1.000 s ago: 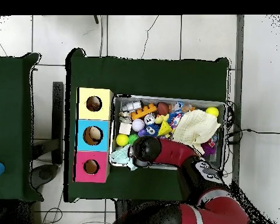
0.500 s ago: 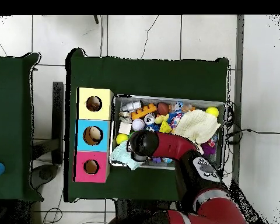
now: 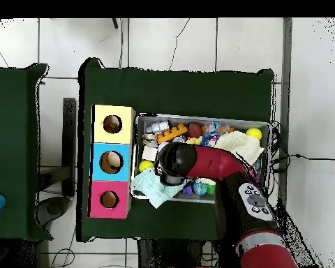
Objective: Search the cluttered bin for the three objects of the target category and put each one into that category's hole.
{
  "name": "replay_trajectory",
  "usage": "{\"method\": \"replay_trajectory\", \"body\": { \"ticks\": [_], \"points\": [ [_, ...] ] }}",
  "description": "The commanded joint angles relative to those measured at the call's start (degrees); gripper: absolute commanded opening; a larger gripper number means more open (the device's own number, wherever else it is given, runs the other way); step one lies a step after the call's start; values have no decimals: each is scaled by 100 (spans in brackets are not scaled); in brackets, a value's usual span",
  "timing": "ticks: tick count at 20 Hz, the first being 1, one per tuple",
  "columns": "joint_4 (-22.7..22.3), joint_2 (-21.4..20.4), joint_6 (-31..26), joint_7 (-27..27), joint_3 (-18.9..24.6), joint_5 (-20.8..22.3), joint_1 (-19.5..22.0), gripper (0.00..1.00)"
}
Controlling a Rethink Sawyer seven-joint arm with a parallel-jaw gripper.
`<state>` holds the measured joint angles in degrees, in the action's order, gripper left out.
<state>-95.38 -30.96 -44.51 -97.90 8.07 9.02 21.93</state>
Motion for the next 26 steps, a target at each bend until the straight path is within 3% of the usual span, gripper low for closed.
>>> {"method": "replay_trajectory", "body": {
  "ticks": [1,8,14,22,26],
  "points": [
    [776,-17,-305,-32,445,-108,137,100],
    [842,227,18,-4,480,-28,211,100],
    [1262,439,-224,123,396,104,209,100],
    [1129,222,-372,403,304,235,437,100],
    [833,-1,-372,343,208,280,497,100]
  ]
}}
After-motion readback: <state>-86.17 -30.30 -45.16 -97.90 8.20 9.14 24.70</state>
